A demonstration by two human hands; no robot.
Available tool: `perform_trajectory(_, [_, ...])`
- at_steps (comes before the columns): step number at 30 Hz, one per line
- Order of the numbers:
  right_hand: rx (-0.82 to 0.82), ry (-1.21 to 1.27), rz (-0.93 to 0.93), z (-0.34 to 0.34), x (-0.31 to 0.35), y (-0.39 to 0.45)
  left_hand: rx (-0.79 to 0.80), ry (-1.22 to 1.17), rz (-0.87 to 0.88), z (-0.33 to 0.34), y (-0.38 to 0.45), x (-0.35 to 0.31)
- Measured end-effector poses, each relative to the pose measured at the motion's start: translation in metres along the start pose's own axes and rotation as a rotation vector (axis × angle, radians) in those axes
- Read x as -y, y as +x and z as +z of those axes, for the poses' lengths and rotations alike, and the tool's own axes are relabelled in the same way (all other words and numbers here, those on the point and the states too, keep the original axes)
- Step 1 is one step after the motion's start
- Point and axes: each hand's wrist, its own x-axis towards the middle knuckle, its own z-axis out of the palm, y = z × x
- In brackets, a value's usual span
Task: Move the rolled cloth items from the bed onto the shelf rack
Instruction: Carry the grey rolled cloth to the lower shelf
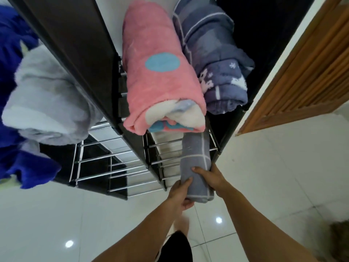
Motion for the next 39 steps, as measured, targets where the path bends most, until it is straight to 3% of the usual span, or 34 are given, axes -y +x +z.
perform_trajectory(6, [-0.124, -0.046, -0.09, -0.012, 0.041, 0.011, 0.108, 0.182, 0.111, 0.014, 0.0, -0.035])
perform_trajectory(12, [-0.295, -0.247, -0.241, -0.007, 0.093, 0.033, 0.093, 0.413, 0.179, 0.018, 0.02, -0.086])
perform_trajectory(20, [-0.297, -0.392, -0.25, -0.018, 0.091, 0.017, 0.133, 0.499, 0.236, 0.033, 0.021, -0.1])
perform_trajectory(23, [-0.317, -0.289, -0.224, -0.024, 0.078, -0.004, 0.108, 0.564, 0.32, 0.038, 0.022, -0.097])
perform_trajectory(27, [-0.325, -0.105, -0.2, -0.033, 0.059, -0.048, -0.046, 0.959, 0.531, 0.036, 0.015, -0.084])
perform_trajectory(31, [-0.346, 0.017, -0.118, -0.048, 0.016, -0.09, -0.105, 1.2, 0.557, 0.043, -0.015, -0.054])
perform_trajectory(34, [-0.358, 0.125, -0.069, -0.069, -0.022, -0.12, -0.037, 1.379, 0.545, 0.056, -0.037, -0.021])
perform_trajectory(39, [-0.36, 0.465, -0.055, -0.111, -0.089, -0.194, 0.161, 1.363, 0.592, 0.092, -0.087, 0.04])
